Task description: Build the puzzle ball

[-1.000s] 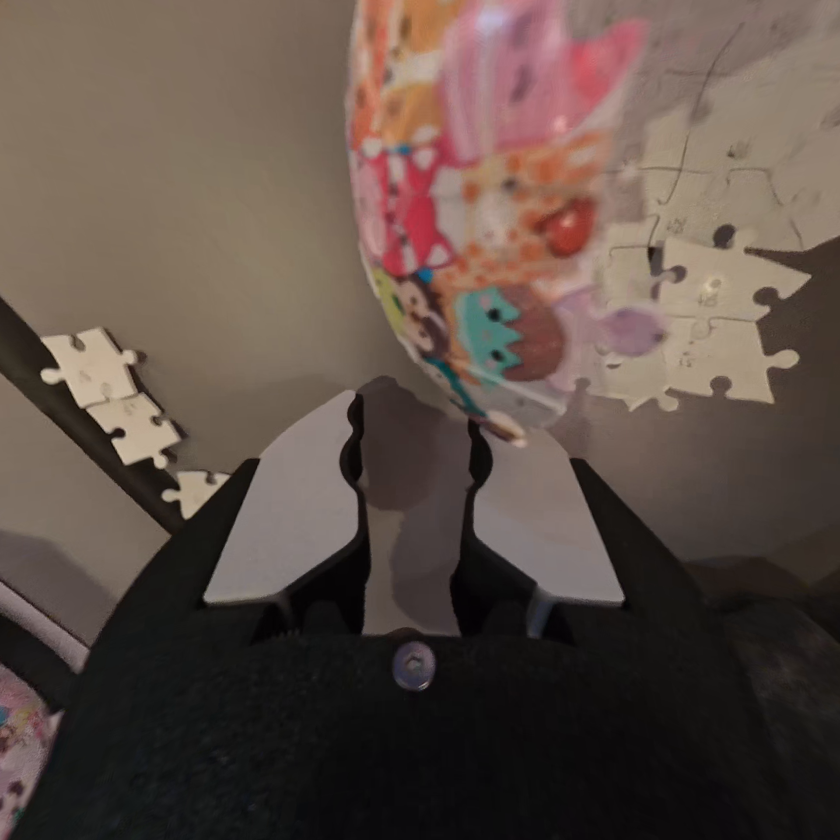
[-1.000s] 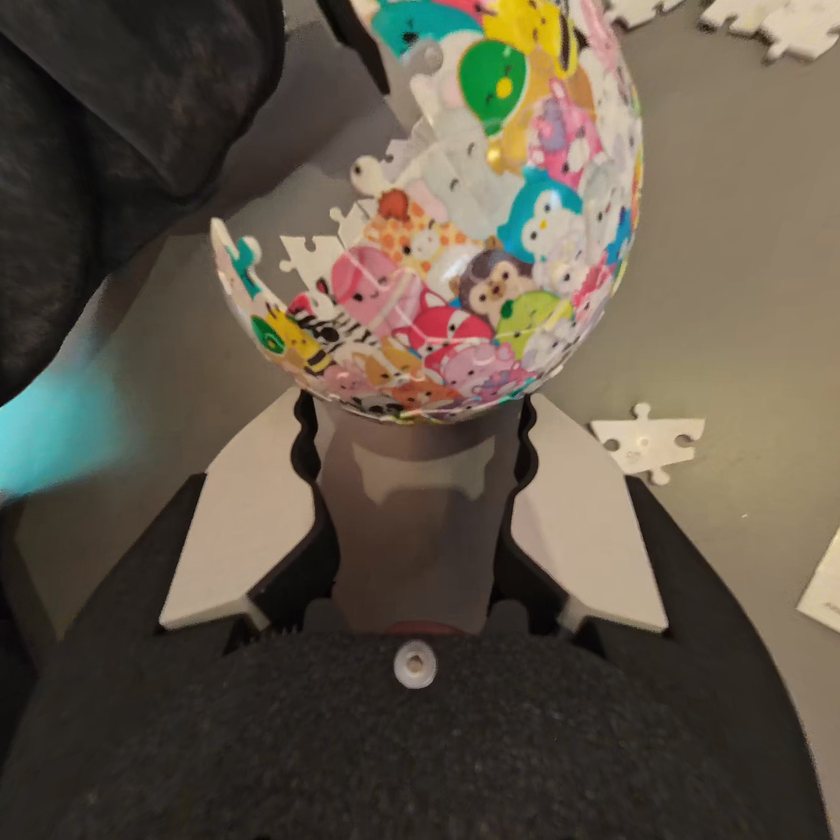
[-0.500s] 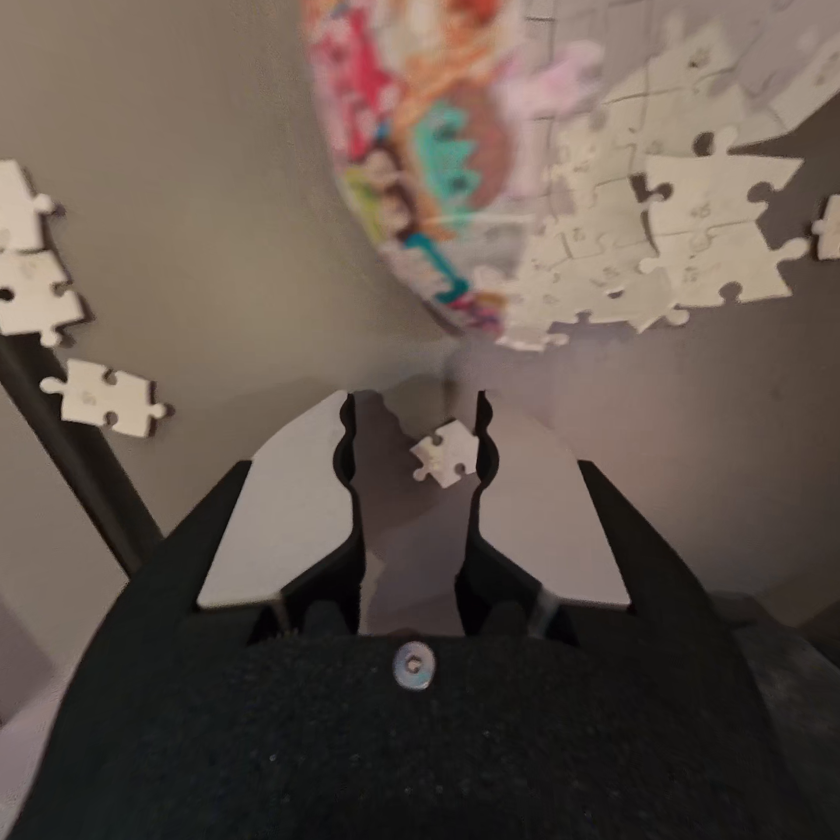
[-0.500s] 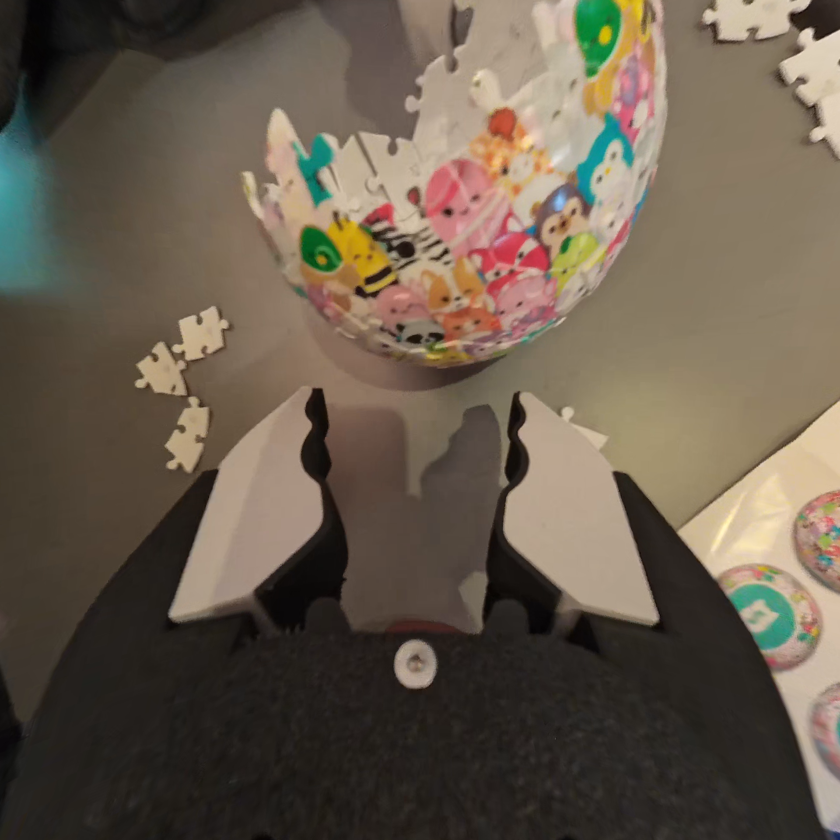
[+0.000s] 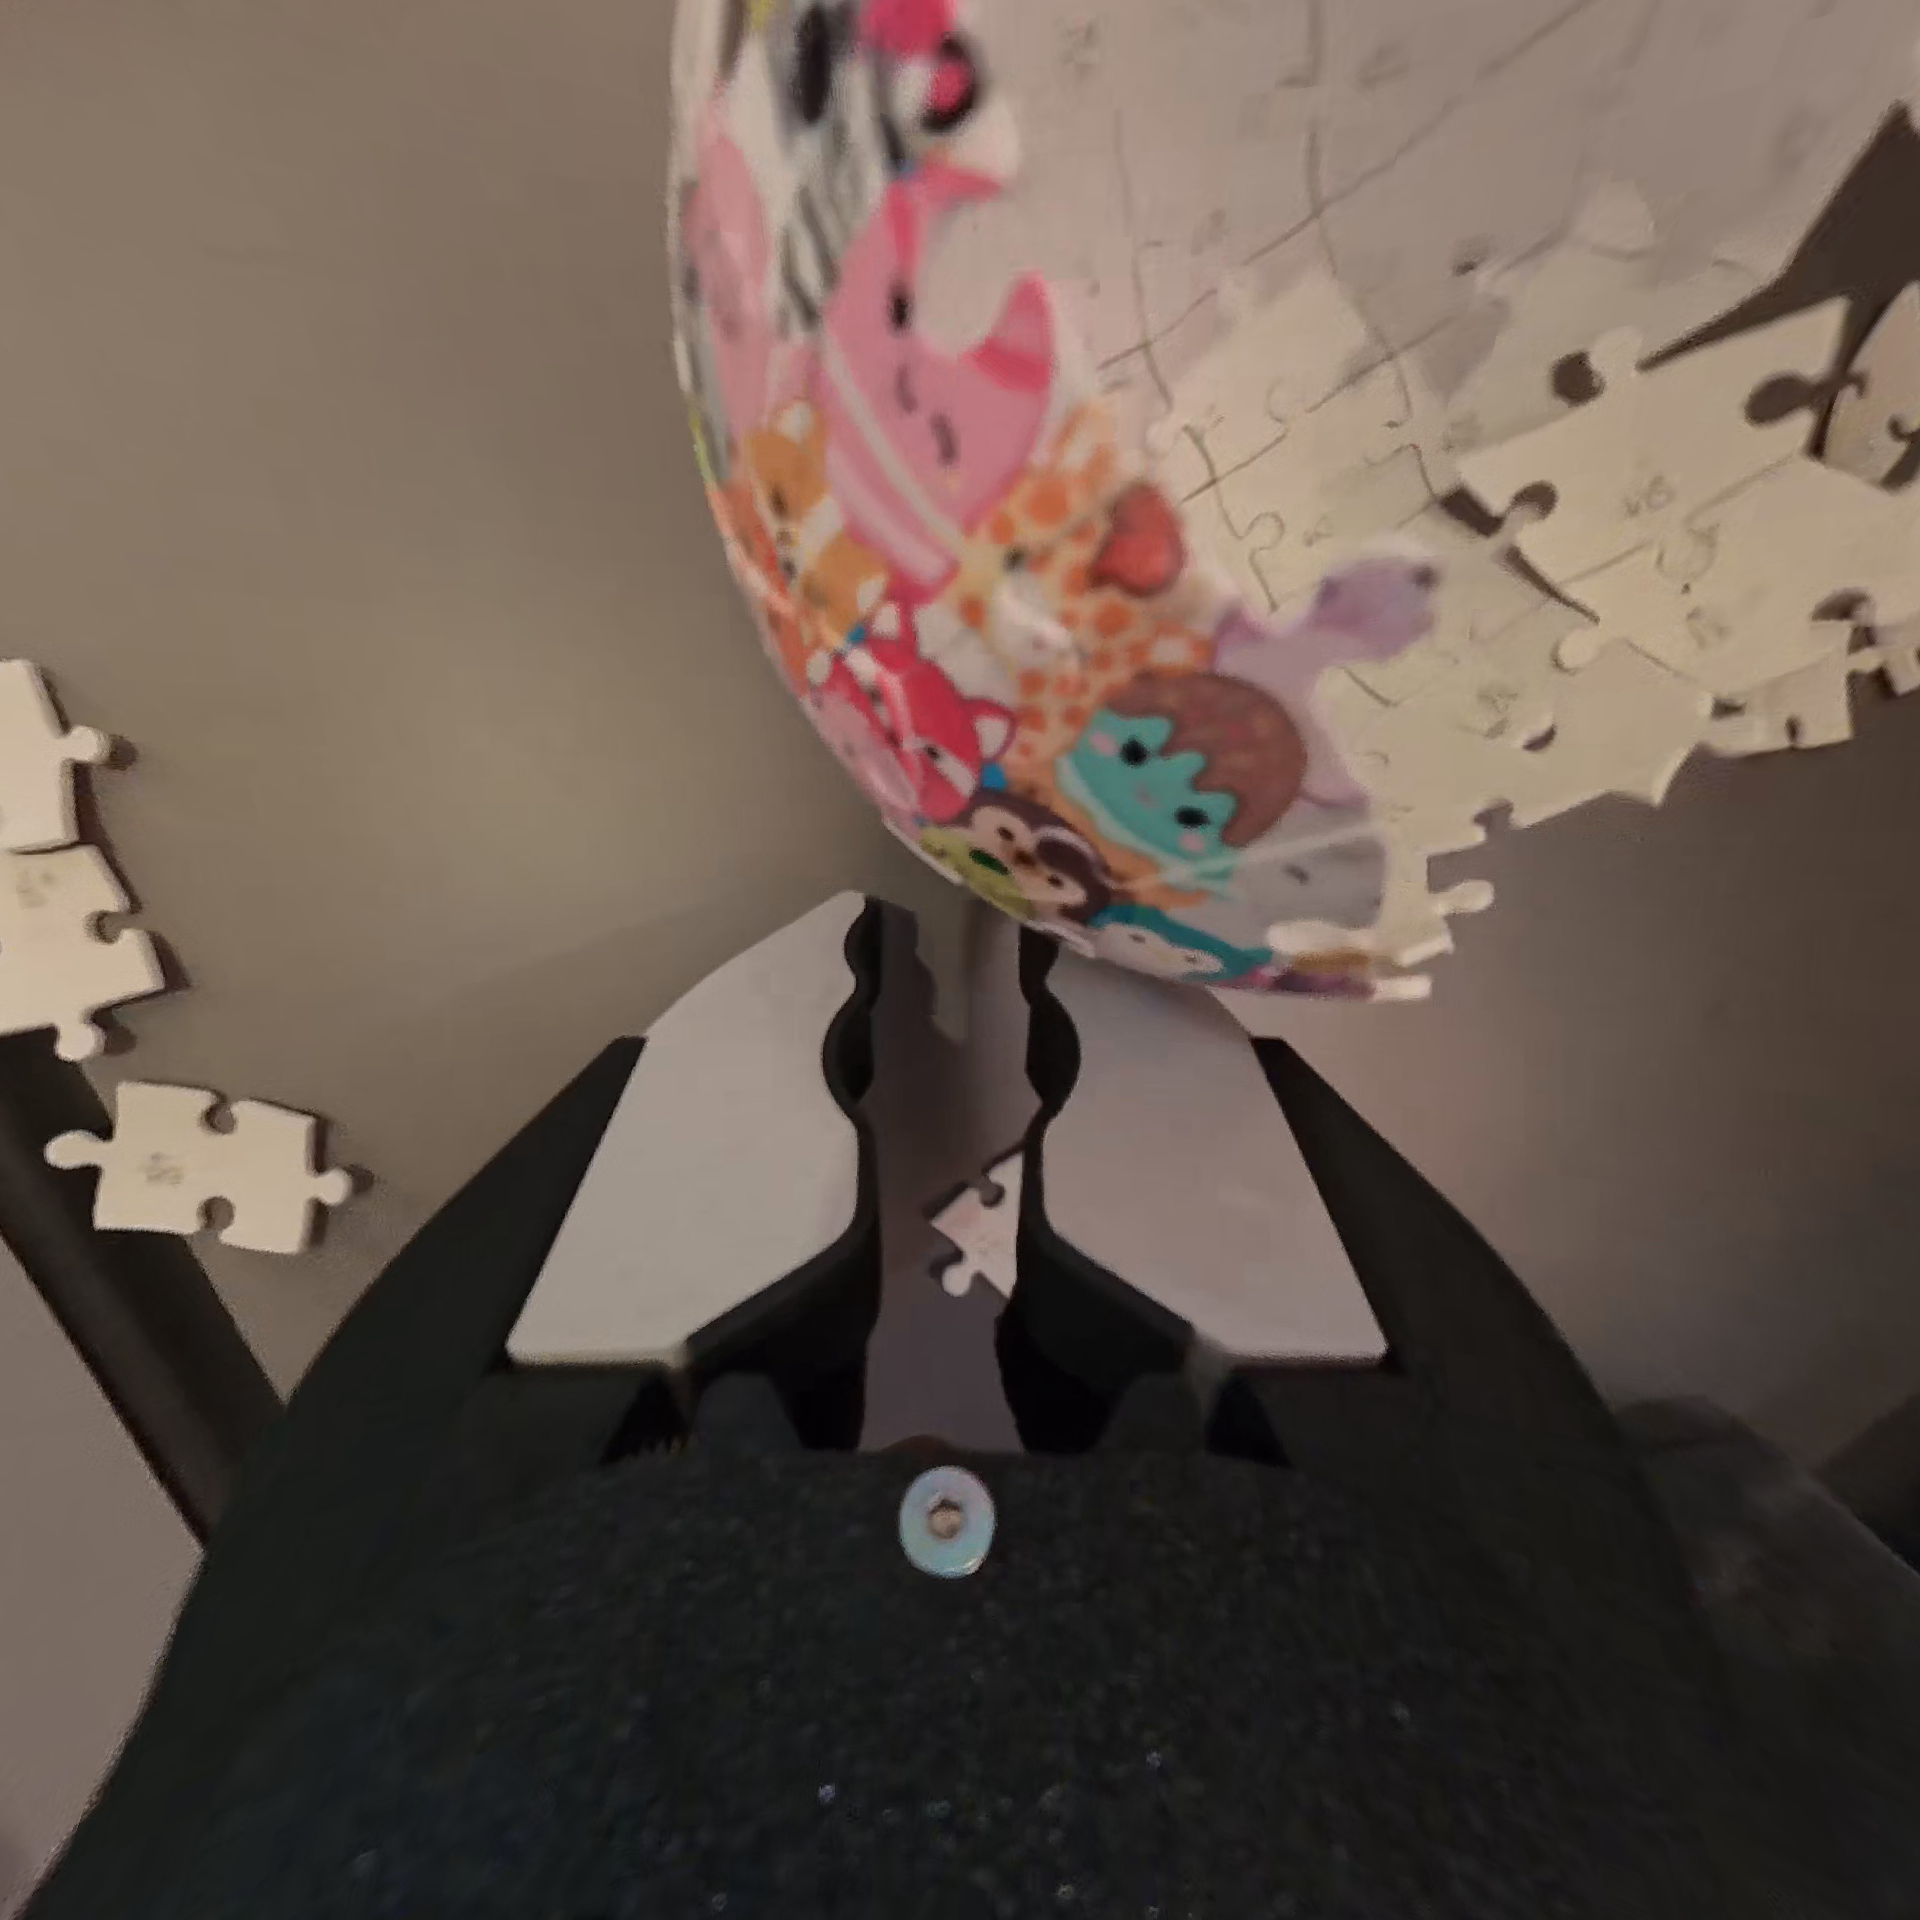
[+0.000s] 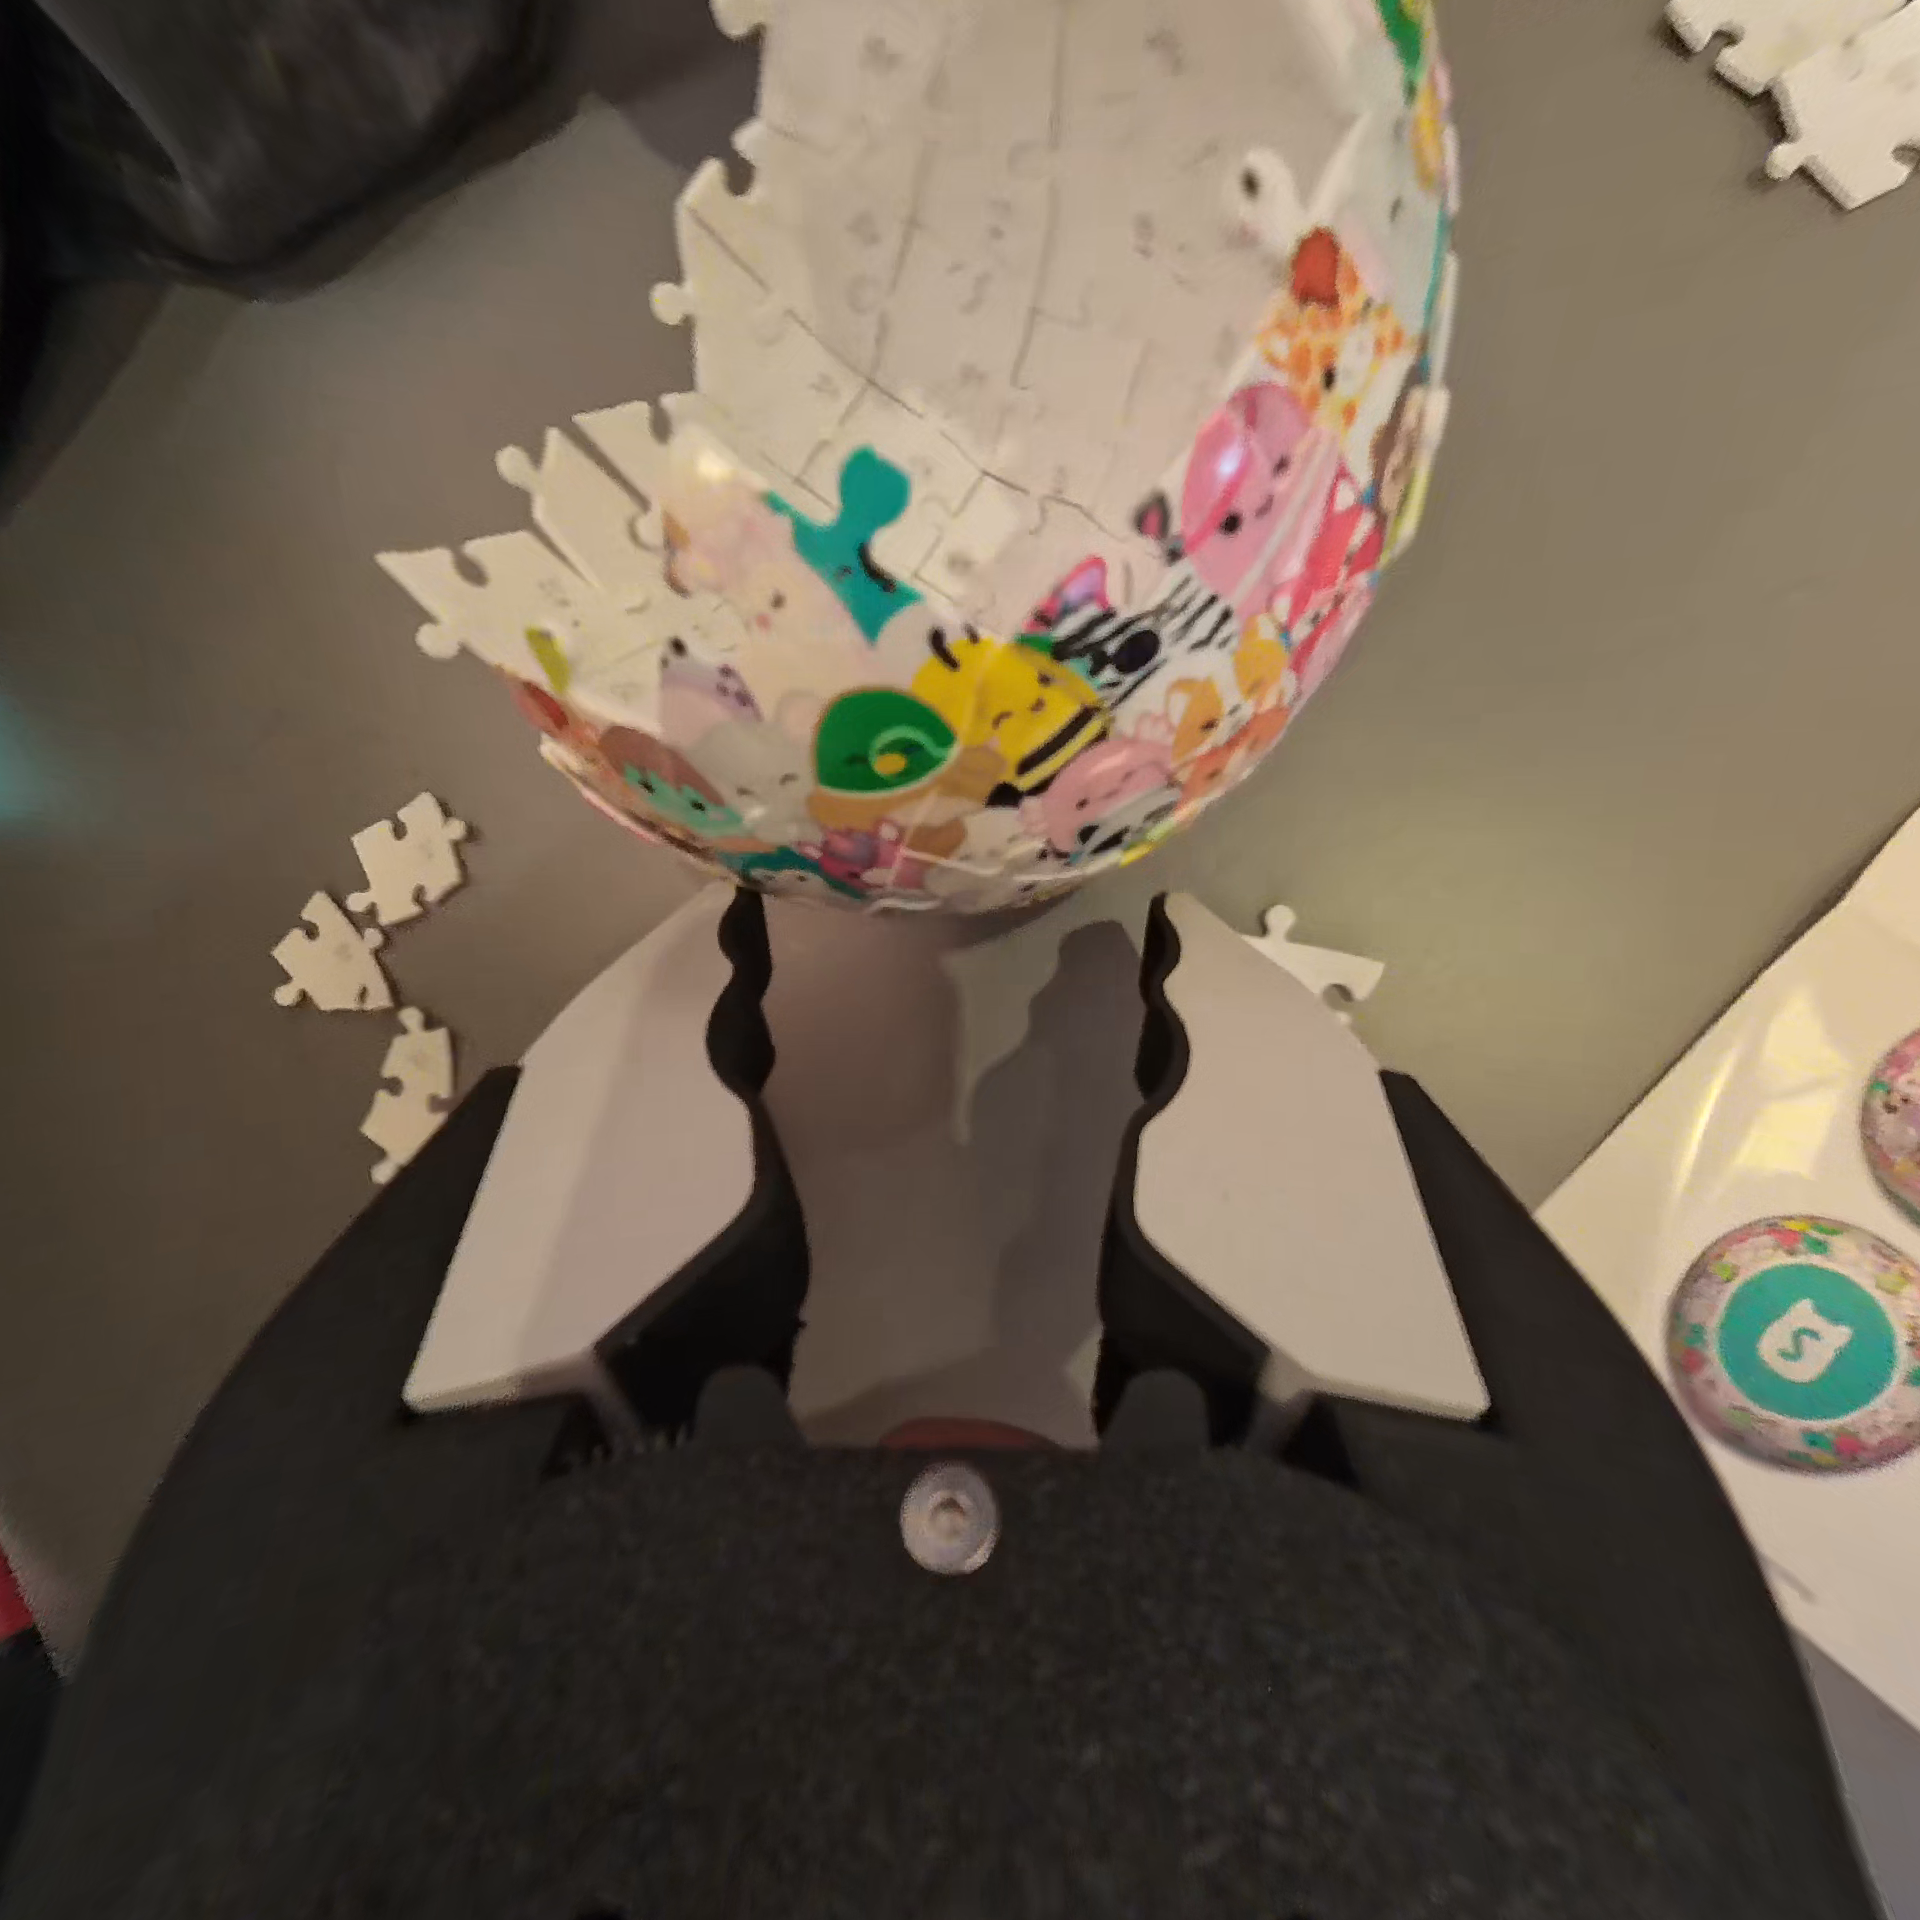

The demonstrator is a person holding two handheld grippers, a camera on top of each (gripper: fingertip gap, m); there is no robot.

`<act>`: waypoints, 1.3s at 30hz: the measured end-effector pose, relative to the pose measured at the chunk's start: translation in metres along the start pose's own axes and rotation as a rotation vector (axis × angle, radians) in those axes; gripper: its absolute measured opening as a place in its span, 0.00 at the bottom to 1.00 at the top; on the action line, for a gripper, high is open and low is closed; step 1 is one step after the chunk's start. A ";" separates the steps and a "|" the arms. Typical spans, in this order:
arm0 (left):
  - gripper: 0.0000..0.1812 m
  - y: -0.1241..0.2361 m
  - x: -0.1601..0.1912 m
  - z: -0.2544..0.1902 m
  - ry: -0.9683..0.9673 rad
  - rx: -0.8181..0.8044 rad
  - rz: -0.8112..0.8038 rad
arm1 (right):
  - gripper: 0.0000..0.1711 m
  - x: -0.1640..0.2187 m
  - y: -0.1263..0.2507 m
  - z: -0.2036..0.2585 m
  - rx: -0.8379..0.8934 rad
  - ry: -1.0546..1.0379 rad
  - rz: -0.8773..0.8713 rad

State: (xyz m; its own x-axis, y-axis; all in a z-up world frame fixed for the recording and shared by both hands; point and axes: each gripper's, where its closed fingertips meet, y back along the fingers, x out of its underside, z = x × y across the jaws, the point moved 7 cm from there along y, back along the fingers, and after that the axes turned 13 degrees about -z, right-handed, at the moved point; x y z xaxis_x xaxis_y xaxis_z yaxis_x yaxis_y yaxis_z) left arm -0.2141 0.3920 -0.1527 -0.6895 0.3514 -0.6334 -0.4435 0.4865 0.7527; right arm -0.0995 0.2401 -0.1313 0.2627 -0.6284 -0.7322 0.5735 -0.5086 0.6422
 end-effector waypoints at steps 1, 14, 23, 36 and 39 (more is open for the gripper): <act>0.14 0.002 0.001 -0.003 -0.001 -0.007 -0.005 | 0.40 0.000 0.000 -0.004 0.001 0.014 0.009; 0.28 0.006 0.017 -0.025 0.186 0.119 -0.034 | 0.45 -0.009 -0.011 -0.033 -0.400 0.294 0.263; 0.30 0.011 0.009 -0.028 0.109 -0.001 -0.027 | 0.51 -0.031 -0.029 -0.036 -0.389 0.455 0.333; 0.29 0.031 -0.004 -0.028 -0.111 -0.472 0.040 | 0.49 -0.055 -0.030 -0.056 0.095 1.036 0.246; 0.32 0.031 -0.006 -0.037 -0.100 -0.509 0.012 | 0.47 -0.052 -0.028 -0.054 0.215 1.147 0.157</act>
State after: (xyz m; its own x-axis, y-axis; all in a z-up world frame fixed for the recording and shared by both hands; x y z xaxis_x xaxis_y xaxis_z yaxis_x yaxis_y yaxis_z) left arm -0.2453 0.3754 -0.1188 -0.6493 0.4414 -0.6193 -0.6753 0.0399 0.7365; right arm -0.0870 0.3184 -0.1237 0.9262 0.1488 -0.3464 0.3588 -0.6302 0.6885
